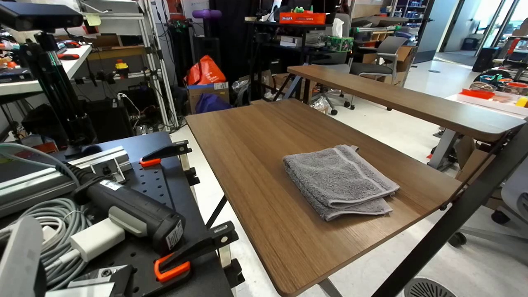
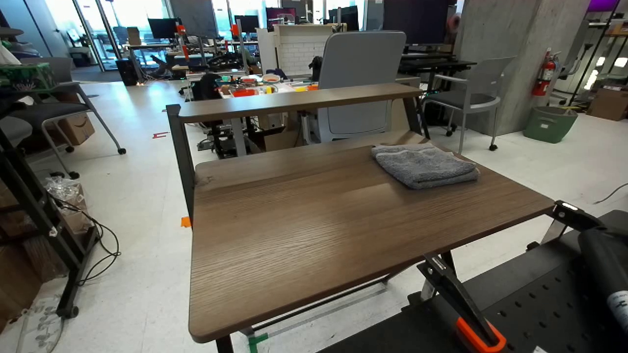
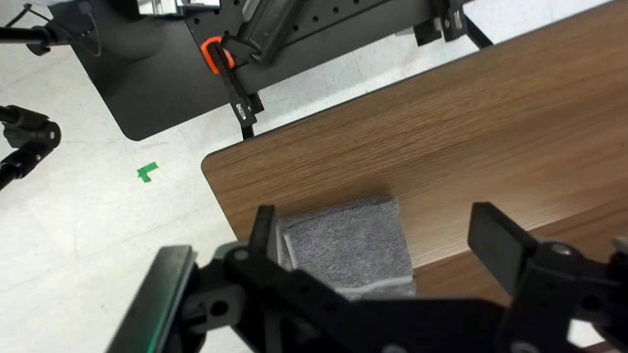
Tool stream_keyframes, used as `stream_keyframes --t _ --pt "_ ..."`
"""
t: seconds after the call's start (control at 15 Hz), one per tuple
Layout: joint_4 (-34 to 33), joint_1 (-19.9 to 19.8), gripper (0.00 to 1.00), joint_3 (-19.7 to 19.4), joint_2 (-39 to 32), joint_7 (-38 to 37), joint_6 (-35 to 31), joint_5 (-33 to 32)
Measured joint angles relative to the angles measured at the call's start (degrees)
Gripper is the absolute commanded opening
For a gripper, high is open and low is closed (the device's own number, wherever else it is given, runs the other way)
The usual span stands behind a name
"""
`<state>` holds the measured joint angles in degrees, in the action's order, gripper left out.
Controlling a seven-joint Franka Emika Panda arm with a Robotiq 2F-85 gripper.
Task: Slide the grey towel to the left
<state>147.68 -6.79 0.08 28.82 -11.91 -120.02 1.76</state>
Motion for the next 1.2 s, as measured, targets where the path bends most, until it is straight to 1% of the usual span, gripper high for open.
stream_keyframes --t 0.13,0.33,0.47,0.6,0.73,0.93,1.07,1.2 --pt "-2.62 -1.17 1.00 -1.58 -6.53 -0.99 -3.50 0.06" --pt "-7.75 -1.56 1.00 -3.02 -16.75 -3.07 -7.37 0.17" --pt "-11.82 -1.55 1.00 -3.53 -22.74 -3.95 -7.68 0.83" --pt "-14.79 -1.55 1.00 -3.99 -26.73 -3.95 -7.62 1.19" --pt "-15.86 -1.55 1.00 -4.09 -27.97 -3.95 -7.56 1.24" --pt "-15.84 -1.52 1.00 -4.15 -28.00 -4.41 -7.51 1.21" --pt "-15.35 -1.52 1.00 -4.30 -28.63 -9.01 -8.40 0.33" --pt "-15.22 -1.37 1.00 -4.31 -30.88 -13.58 -10.43 0.03"
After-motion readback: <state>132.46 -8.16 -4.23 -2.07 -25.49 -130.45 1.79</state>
